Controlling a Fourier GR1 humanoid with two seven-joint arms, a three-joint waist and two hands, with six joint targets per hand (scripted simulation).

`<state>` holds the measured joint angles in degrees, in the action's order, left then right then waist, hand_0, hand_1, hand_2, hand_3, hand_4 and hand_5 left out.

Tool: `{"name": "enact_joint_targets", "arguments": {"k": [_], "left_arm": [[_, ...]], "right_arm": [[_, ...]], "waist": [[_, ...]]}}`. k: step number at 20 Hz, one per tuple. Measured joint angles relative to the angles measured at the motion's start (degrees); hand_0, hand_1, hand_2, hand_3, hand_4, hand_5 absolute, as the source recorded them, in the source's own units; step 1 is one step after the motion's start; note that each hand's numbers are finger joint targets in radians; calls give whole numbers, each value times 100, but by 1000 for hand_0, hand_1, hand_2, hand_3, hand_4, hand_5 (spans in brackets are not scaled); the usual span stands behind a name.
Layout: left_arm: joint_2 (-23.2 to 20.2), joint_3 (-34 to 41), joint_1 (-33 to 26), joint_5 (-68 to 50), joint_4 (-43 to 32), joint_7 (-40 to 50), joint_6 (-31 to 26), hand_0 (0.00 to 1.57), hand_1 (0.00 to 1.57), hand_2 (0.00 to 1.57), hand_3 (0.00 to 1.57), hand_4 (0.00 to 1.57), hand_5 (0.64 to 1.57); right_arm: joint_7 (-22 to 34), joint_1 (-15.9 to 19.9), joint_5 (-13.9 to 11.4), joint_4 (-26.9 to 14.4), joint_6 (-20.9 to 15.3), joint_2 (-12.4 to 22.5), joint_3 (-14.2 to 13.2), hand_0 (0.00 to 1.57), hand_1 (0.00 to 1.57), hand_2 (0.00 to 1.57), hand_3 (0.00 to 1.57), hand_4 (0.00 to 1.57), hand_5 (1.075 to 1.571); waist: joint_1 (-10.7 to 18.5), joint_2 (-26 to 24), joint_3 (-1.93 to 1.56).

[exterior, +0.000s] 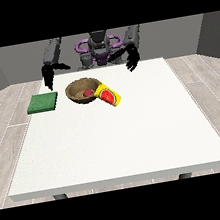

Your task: Pick the cup and pour the ball into the bowl, then pick the bowl and place it on the pad

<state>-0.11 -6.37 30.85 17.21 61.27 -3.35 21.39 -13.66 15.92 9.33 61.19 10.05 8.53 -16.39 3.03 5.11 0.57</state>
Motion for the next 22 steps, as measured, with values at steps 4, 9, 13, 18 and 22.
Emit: {"name": "enact_joint_targets", "arguments": {"k": [4, 9, 13, 18, 22], "left_arm": [[-149, 193, -358, -669, 187, -800, -634, 0, 0, 0, 0, 0, 1563], [-312, 351, -608, -980, 400, -1122, -1124, 0, 0, 0, 0, 0, 1565], [-488, 488, -693, -1101, 615, -1154, -1381, 0, 0, 0, 0, 0, 1566], [-604, 548, -892, -1171, 925, -1127, -1620, 0, 0, 0, 0, 0, 1566], [-558, 508, -879, -1089, 1187, -951, -1589, 0, 0, 0, 0, 0, 1565]], "right_arm": [[-45, 171, -104, -49, -497, -278, 29, 0, 0, 0, 0, 327, 1570], [-359, 479, -124, -636, -753, -350, -8, 0, 0, 0, 0, 259, 1567], [-700, 664, -75, -1202, -748, -233, -94, 0, 0, 0, 0, 189, 1563], [-1127, 878, -72, -1931, -783, -161, -127, 0, 0, 0, 0, 93, 1563], [-1463, 1118, -41, -2437, -775, -124, -153, 0, 0, 0, 0, 64, 1562]], "waist": [[209, 158, -33], [317, 236, -51], [355, 294, -56], [426, 333, -59], [444, 425, -59]]}}
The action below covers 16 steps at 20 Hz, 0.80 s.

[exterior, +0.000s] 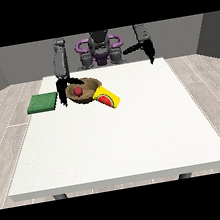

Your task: Pick the cup and pour the ball into the bowl, then pick the bowl and place it on the pad

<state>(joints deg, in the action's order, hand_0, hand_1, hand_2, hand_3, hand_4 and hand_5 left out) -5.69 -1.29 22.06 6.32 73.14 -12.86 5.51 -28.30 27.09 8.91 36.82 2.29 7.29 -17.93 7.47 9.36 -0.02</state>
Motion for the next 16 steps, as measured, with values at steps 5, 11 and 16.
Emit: {"name": "enact_joint_targets", "arguments": {"k": [5, 11, 16], "left_arm": [[-60, 59, 27, -31, 192, -82, -95, 0, 0, 0, 0, 80, 1571], [-58, -57, 188, -71, 447, -68, -259, 0, 0, 0, 0, 655, 1531], [-43, -74, 224, -109, 313, 46, -346, 0, 0, 0, 0, 934, 1436]], "right_arm": [[-124, 124, 172, -243, -137, 29, -175, 1453, 1453, 1571, 0, 468, 1512], [-337, -168, -537, -150, -1361, 392, 60, 1571, 1571, 1571, 1562, 938, 1558], [395, -168, -1150, -149, -2318, 561, 406, 1571, 1571, 1571, 1179, 892, 1567]], "waist": [[57, 159, 80], [471, 289, 253], [615, 58, 219]]}}
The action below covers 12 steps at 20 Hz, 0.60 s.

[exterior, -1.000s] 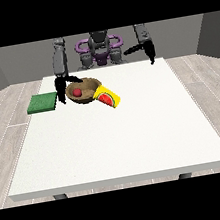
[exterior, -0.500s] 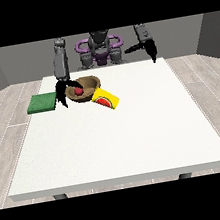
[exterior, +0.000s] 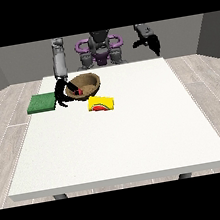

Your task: Pick the cup and pour the ball into the bowl, then pick the bowl and place it on the pad

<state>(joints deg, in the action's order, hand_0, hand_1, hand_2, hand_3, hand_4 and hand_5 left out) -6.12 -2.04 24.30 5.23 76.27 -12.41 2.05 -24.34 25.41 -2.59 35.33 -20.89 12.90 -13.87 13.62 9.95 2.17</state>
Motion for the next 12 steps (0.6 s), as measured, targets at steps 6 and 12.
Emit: {"name": "enact_joint_targets", "arguments": {"k": [6, 12], "left_arm": [[-167, 395, -402, -224, -692, -209, -117, 0, 0, 0, 0, 996, 1410], [-365, 767, -811, -361, -1195, -252, -136, 0, 0, 0, 0, 997, 1410]], "right_arm": [[1931, 268, -486, 19, -307, -24, 545, 1571, 1571, 1571, 858, 823, 1564], [3449, 610, -681, 429, 175, 169, 921, 1571, 1571, 1571, 716, 799, 1569]], "waist": [[-464, -757, -143], [-1121, -1498, -195]]}}
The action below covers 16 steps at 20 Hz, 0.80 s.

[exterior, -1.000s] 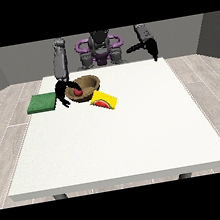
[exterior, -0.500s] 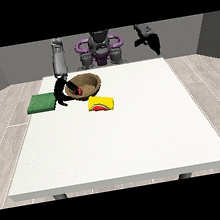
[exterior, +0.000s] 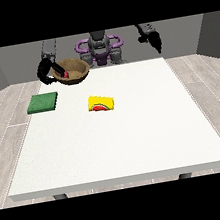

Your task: Pick the cup and pour the ball into the bowl, then pick the bowl and place it on the pad

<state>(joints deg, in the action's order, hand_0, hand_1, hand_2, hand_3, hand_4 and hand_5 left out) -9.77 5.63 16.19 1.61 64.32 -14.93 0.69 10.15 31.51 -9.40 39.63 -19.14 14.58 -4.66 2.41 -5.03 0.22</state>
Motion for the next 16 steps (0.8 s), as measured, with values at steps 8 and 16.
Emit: {"name": "enact_joint_targets", "arguments": {"k": [8, 16], "left_arm": [[-114, 207, 20, -72, -18, -247, -15, 0, 0, 0, 0, 1096, 1448], [-952, 908, 329, -770, 126, -274, -814, 0, 0, 0, 0, 1310, 1567]], "right_arm": [[118, -116, 298, 393, 778, 774, -379, 1571, 1571, 1571, 217, 878, 1570], [-480, -195, 614, 188, 1178, 1586, -1029, 1571, 1571, 1571, 0, 865, 1571]], "waist": [[-217, 363, -18], [143, 955, -22]]}}
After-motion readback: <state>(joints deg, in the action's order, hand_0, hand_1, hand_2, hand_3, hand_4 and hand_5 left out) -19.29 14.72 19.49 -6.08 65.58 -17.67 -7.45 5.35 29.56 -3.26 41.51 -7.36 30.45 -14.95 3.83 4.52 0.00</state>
